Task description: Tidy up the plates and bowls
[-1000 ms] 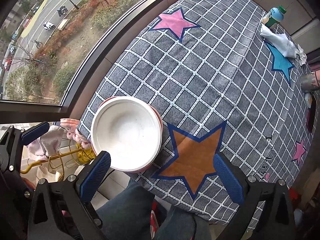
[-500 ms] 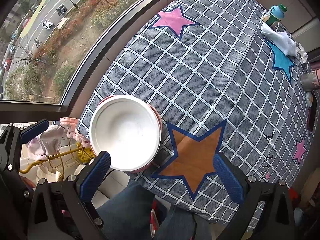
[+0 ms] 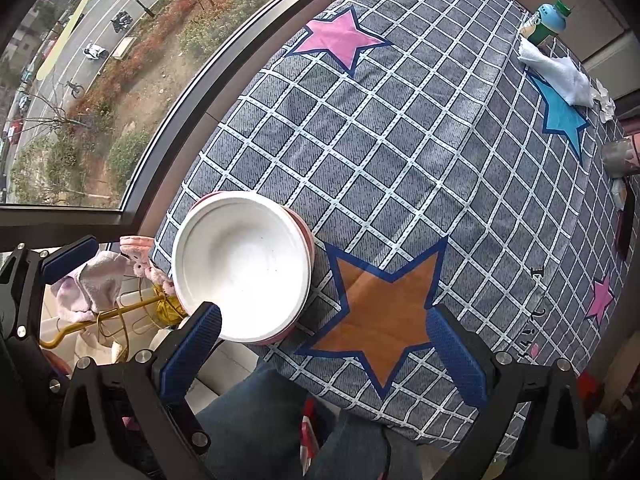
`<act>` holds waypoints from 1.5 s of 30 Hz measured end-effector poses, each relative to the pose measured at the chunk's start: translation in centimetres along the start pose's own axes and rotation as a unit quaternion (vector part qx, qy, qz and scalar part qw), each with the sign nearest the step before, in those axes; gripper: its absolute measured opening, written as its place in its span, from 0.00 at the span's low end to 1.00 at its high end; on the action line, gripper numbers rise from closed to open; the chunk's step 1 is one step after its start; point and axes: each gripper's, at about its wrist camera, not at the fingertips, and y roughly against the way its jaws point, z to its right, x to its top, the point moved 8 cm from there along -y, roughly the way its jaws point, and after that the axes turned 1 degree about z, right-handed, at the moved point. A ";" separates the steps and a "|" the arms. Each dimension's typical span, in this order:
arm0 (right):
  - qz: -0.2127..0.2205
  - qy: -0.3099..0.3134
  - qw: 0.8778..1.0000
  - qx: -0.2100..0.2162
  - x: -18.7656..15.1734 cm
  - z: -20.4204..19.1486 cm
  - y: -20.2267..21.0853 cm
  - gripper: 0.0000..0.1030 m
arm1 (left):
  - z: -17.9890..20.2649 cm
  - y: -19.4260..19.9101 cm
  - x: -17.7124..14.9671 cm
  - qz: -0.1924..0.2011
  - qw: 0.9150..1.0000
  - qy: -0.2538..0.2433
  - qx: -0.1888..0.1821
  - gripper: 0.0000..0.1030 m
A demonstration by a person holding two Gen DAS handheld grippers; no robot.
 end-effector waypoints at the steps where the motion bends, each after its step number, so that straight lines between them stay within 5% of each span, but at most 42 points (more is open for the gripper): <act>1: 0.000 0.000 1.000 0.001 0.0 0.0 0.0 1.00 | 0.1 0.0 0.0 -0.001 1.000 -0.001 0.001 1.00; 45: -0.015 0.001 0.999 0.028 -0.1 0.1 -0.6 1.00 | 0.2 -0.5 0.2 -0.020 0.999 -0.017 0.018 1.00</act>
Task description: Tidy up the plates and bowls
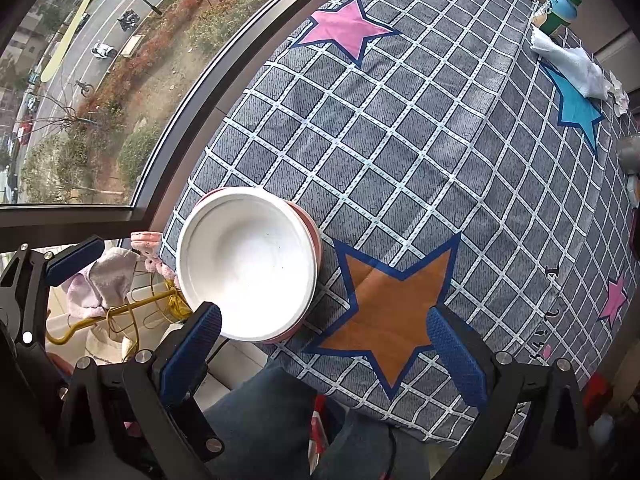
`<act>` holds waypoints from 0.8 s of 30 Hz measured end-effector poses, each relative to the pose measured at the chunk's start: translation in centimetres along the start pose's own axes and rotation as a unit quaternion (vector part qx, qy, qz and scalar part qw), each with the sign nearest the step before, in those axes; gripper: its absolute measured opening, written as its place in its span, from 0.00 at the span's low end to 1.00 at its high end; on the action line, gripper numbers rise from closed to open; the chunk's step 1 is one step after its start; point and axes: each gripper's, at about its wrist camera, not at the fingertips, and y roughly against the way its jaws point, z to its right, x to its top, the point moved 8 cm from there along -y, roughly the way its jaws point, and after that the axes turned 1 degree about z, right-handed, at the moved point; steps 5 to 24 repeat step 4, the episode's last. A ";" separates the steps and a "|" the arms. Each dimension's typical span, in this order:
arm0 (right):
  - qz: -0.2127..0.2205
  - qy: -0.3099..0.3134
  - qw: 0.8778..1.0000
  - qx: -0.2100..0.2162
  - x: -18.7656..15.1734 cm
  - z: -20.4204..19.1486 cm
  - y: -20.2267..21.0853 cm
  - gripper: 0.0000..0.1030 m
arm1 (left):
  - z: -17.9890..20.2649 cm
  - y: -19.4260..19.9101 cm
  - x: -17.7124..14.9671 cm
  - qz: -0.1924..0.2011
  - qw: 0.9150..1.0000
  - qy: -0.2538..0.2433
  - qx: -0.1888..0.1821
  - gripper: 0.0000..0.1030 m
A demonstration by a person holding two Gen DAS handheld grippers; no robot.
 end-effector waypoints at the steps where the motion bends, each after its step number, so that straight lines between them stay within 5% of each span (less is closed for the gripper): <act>1: 0.000 0.001 1.000 0.000 0.0 0.0 0.0 1.00 | 0.0 0.0 0.0 0.000 1.000 0.001 0.000 1.00; 24: -0.001 0.003 1.000 0.004 0.0 -0.1 -0.1 1.00 | -0.1 0.6 0.4 0.016 1.000 0.006 -0.015 1.00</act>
